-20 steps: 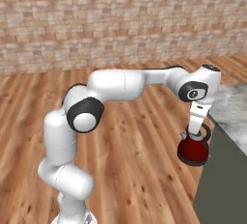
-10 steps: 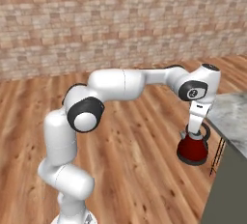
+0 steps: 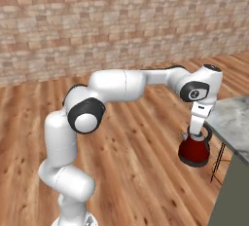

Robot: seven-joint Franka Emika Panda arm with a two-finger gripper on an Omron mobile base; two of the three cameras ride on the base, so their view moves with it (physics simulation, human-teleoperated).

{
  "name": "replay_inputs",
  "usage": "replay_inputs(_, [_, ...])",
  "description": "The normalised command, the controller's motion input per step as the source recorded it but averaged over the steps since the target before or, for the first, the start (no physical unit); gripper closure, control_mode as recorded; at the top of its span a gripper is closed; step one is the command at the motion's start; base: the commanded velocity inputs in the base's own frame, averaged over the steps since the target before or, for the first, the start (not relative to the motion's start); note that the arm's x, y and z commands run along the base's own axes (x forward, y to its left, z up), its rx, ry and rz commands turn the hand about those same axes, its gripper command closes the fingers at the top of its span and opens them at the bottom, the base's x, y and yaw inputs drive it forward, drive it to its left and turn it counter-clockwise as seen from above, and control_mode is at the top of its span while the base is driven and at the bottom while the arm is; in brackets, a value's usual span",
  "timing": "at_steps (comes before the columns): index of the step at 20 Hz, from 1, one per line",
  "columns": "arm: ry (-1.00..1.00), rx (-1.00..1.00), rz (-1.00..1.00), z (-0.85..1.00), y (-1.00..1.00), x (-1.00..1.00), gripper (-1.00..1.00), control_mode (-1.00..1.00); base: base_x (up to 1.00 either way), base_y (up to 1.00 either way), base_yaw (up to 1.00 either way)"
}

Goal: The kettle is done boiling. Turn off the stove, then wait for 300 timesteps before moving the kettle to the dining table.

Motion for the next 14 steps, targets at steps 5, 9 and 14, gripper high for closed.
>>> replay_inputs(5, [0.0,0.0,0.0,0.0,0.0,0.0,1.0,1.0,0.5,0.0,-0.16])
replay_inputs(9, [0.0,0.0,0.0,0.0,0.0,0.0,1.0,1.0,0.51,-0.02,-0.13])
replay_inputs(14, [0.0,0.0,0.0,0.0,0.0,0.0,1.0,1.0,0.51,-0.1,-0.11])
